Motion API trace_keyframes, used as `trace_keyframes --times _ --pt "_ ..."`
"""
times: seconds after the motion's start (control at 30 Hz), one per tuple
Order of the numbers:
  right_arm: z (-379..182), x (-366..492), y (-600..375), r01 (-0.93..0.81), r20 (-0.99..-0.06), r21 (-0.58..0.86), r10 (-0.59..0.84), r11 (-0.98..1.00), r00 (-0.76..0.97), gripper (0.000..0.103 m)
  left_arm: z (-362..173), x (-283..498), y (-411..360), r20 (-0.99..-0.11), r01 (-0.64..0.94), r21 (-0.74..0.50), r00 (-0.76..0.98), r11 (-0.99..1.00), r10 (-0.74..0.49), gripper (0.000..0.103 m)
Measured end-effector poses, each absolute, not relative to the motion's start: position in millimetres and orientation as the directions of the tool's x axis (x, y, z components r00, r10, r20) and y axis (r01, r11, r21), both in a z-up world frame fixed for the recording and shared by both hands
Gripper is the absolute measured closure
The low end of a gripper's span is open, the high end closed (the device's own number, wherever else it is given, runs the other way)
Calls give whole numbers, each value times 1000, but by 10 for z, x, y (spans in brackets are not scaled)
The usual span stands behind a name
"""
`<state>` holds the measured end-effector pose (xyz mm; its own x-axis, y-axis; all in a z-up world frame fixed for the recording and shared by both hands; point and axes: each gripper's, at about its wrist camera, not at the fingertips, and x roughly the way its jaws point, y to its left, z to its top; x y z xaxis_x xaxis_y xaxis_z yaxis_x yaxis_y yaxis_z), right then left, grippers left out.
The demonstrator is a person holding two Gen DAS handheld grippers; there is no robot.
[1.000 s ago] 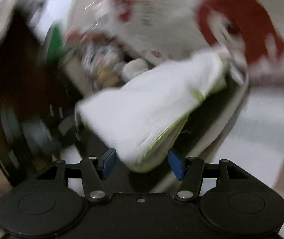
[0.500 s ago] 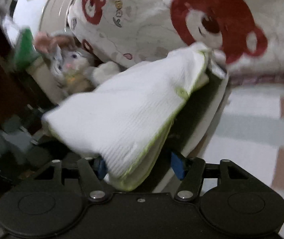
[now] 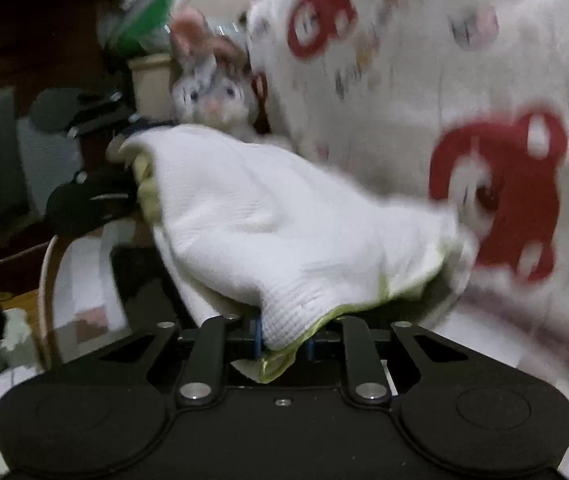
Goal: Fold clothes
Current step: 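Lower the shirt onto the dark cloth stack and open both grippers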
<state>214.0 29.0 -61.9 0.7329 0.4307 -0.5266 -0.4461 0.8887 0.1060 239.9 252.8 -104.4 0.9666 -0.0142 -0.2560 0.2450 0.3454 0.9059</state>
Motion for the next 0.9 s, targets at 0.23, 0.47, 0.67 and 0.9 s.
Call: trace_keyframes --times 0.23,0.47,0.67,0.9 --pt "-712 1996 258 -475 -471 163 491 865 732 82 -1022 2422 2606 -237 170 837 969 520 65 65" --pt "-778 1904 457 -541 -494 162 543 825 679 84 -680 2478 2948 -397 156 608 909 779 128 60" --pt "-888 1820 387 -571 -541 223 587 790 602 79 -610 2316 3292 -521 92 432 837 897 165 58" --pt "-541 1537 58 -728 -497 25 640 685 585 61 -44 2196 3434 -551 50 84 835 995 4 58"
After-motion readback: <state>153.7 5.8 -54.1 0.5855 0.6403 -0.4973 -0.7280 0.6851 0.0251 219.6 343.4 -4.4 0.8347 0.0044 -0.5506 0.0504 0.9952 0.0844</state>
